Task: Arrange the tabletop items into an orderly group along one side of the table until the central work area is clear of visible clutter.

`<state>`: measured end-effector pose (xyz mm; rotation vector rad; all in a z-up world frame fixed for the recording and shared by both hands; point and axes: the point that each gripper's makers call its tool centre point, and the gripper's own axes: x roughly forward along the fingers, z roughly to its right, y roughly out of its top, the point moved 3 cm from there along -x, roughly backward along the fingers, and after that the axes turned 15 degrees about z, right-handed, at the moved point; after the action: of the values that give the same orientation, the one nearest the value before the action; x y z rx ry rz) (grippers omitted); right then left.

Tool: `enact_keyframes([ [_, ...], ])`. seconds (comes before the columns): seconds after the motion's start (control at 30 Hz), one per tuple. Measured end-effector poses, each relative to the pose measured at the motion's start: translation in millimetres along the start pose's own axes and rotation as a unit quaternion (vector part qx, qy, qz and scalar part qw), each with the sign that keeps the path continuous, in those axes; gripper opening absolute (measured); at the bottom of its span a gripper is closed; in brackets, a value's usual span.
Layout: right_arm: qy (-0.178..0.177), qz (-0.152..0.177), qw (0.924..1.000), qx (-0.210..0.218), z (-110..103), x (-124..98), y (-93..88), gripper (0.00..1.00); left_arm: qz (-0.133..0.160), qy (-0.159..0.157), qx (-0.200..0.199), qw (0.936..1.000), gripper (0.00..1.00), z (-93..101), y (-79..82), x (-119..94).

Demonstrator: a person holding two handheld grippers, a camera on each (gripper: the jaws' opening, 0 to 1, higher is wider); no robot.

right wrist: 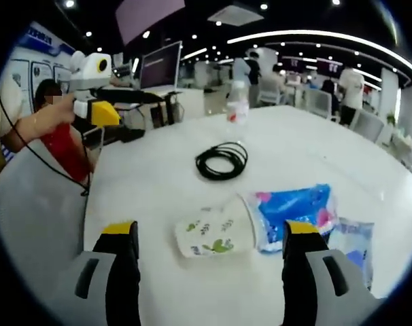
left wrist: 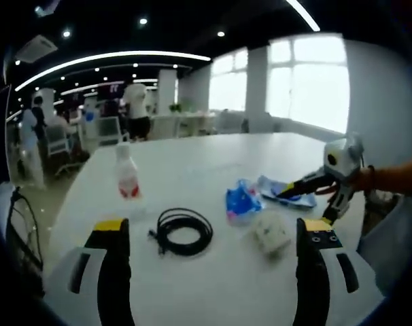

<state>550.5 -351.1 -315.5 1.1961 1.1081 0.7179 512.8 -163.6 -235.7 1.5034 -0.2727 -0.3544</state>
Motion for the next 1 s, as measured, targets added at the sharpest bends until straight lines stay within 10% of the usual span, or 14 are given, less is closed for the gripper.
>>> enact_keyframes([
  [1.0, -0.034, 0.021, 0.9970, 0.066, 31.7, 5.1, -8.3, 0.25, 0.014, -0.018, 0.002, 0.9997, 0.95, 9.1, 2.5, 2.5],
])
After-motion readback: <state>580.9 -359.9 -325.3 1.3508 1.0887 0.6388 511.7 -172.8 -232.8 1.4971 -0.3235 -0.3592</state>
